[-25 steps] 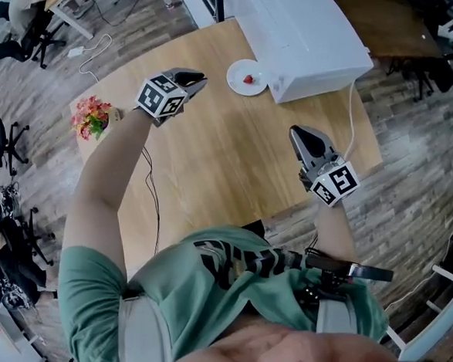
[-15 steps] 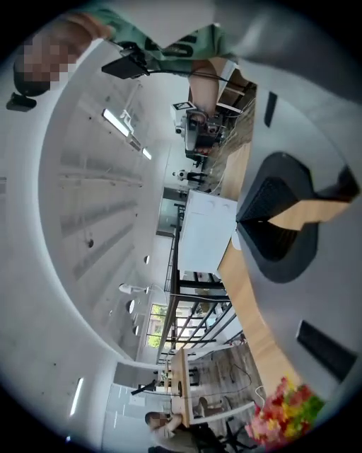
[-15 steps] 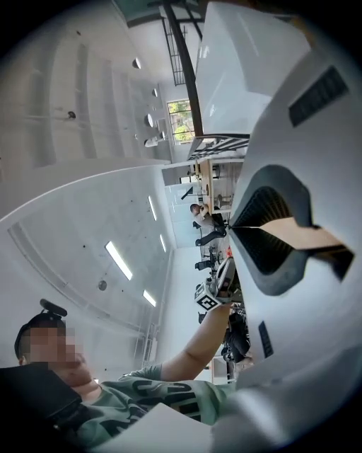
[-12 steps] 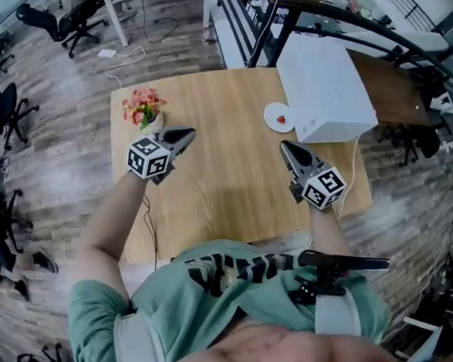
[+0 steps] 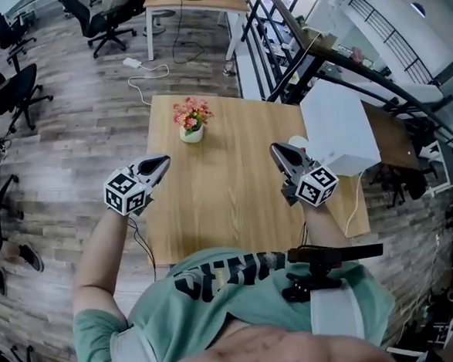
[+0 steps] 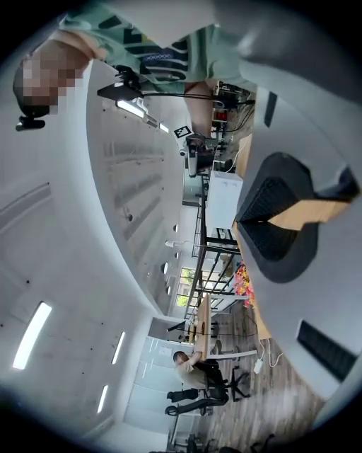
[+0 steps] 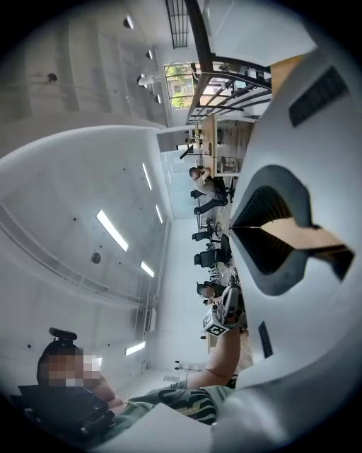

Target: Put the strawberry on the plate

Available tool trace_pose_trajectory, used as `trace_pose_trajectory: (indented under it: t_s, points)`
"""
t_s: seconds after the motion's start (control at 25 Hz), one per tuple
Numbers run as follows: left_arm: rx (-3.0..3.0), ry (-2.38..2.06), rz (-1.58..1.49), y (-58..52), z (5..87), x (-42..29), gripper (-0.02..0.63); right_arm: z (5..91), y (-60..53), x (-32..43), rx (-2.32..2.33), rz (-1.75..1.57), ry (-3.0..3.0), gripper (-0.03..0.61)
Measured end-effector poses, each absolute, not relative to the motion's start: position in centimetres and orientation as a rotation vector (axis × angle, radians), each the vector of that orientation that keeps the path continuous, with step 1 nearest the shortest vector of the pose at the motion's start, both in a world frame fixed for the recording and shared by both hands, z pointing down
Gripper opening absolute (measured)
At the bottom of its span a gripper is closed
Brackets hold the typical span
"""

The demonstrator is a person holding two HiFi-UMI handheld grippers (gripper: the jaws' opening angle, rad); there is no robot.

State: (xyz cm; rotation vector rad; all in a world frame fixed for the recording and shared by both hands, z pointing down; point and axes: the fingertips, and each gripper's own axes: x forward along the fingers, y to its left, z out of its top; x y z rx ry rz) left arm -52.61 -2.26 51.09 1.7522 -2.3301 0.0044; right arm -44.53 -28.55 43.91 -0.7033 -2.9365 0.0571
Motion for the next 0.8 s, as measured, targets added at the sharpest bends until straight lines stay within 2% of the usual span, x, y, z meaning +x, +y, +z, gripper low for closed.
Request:
trace_pose_trajectory:
  t_s: [0.28, 0.56, 0.8]
  points:
    - [1.891, -2.230, 0.015, 4.4, 50.1, -46.6, 0.005, 42.6, -24.1, -37.9, -0.497, 0.073, -2.989, 0.008]
    - [2.031, -2.138, 0.003, 3.0, 47.3, -35.4, 0.005, 36.8, -26.6, -24.2, -0.260, 0.021, -3.126, 0.008]
    - [2.083, -2.035, -0.178, -0.2, 45.7, -23.8, 0.005, 39.4, -25.0, -11.1, -0.251, -0.014, -3.079, 0.008]
